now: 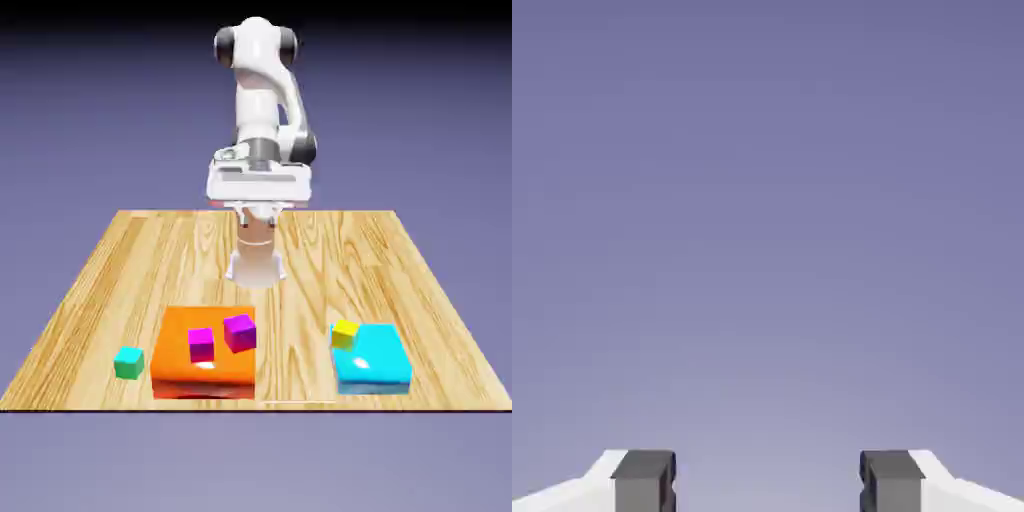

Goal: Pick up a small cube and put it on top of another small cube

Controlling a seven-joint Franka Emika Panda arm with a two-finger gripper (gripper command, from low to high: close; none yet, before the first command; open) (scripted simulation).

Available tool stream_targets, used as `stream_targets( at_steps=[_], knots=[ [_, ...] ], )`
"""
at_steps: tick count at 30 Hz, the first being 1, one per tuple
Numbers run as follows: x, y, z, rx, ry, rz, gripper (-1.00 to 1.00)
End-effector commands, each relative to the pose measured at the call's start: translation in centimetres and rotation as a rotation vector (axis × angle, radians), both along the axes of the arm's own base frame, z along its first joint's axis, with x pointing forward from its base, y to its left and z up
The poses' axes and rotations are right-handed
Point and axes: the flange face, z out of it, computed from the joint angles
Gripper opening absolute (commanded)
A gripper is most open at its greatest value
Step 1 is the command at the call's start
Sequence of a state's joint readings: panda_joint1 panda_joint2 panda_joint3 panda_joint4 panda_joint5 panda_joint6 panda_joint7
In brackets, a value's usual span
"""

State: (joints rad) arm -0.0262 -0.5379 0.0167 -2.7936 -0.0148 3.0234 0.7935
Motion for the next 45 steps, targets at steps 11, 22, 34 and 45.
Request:
stream_targets(
  at_steps=[11,22,34,45],
  knots=[
    [4.8,-8.1,-7.3,0.175,0.235,-0.505,0.0],
    [6.1,-17.8,-16.1,0.384,0.406,-1.047,0.0],
    [3.6,-27.9,-25.4,0.648,0.513,-1.66,0.0],
    [3.6,-28.3,-29.6,0.656,0.512,-1.672,-1.0]
  ],
)
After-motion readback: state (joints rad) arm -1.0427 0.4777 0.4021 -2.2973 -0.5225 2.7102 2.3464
